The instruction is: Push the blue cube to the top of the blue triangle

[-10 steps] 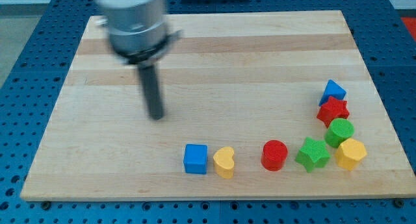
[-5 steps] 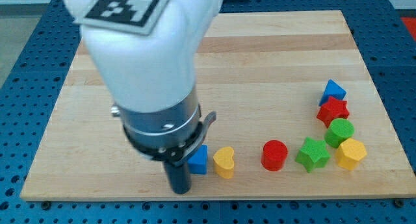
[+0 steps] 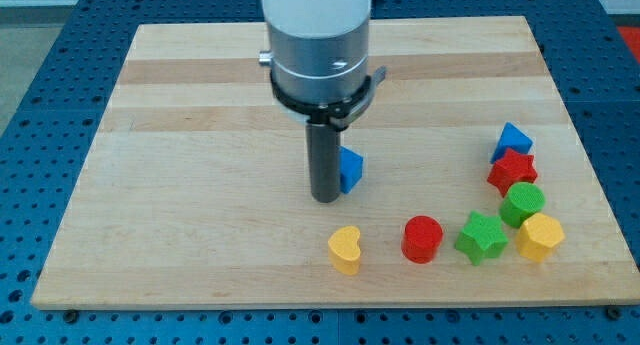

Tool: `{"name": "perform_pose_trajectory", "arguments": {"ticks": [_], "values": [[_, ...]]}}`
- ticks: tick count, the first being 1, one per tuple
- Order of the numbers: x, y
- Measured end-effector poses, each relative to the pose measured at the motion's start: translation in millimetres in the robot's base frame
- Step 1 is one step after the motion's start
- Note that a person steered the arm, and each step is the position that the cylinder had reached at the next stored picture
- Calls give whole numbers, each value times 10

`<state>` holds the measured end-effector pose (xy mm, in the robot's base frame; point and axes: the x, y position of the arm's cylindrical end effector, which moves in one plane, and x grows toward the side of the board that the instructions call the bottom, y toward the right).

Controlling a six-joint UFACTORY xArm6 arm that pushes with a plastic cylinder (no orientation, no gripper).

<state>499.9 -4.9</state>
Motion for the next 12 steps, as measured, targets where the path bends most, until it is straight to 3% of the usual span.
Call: {"name": "perform_pose_trajectory", "arguments": {"ticks": [4,7,9,12], "values": [[-948,267],[-1095,906],[-1783,858],[-1434,1286]]}}
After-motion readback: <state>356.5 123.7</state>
